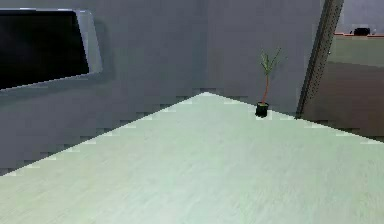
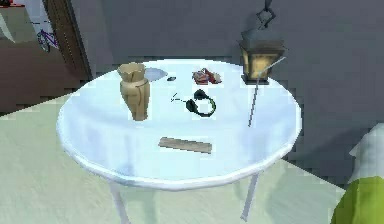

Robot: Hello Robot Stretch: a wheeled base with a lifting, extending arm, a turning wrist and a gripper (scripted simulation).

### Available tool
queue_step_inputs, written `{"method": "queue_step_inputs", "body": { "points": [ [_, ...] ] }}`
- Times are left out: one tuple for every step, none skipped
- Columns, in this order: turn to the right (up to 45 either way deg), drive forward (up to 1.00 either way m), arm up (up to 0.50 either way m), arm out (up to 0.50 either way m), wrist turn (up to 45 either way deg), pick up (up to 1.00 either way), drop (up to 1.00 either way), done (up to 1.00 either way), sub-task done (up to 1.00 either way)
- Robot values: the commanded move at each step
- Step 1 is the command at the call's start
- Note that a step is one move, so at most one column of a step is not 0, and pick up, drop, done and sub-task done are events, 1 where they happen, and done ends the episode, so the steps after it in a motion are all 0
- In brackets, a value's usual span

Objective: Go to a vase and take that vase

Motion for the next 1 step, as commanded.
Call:
{"method": "queue_step_inputs", "body": {
  "points": [
    [-12.0,0.0,0.0,0.0,0.0,0.0,0.0,0.0,0.0]
  ]
}}
